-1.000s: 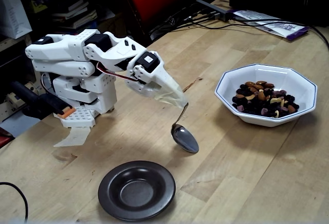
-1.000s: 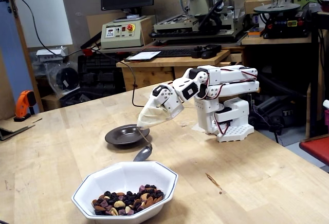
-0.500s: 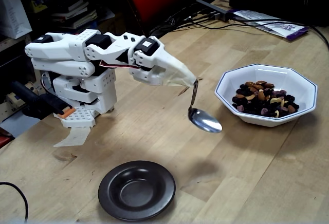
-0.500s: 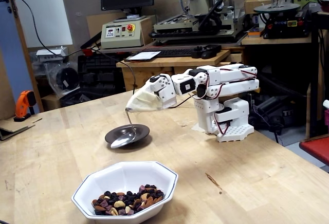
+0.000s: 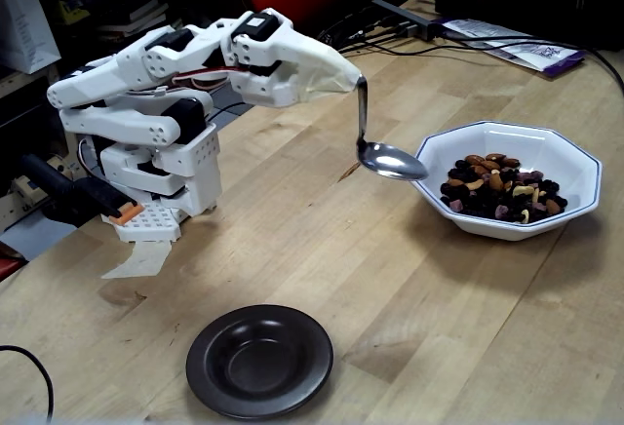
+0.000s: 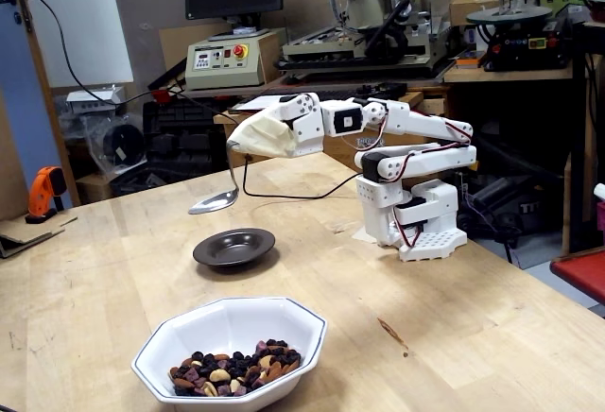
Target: Use spoon to transfer food from the white bowl to brown plate
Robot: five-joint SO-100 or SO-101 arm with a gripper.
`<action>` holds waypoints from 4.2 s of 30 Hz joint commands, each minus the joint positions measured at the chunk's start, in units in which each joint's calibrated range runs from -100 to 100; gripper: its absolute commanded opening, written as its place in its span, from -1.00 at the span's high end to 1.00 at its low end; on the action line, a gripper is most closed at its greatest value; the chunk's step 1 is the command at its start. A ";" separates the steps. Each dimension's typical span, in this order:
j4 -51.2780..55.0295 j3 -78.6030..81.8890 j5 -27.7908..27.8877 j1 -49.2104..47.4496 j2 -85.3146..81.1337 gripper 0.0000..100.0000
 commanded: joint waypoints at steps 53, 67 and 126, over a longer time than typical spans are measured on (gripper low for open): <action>2.51 -36.29 0.39 -22.41 56.82 0.91; 2.67 -36.38 0.39 -22.34 63.84 0.91; -21.60 -28.86 0.39 -16.27 82.58 0.91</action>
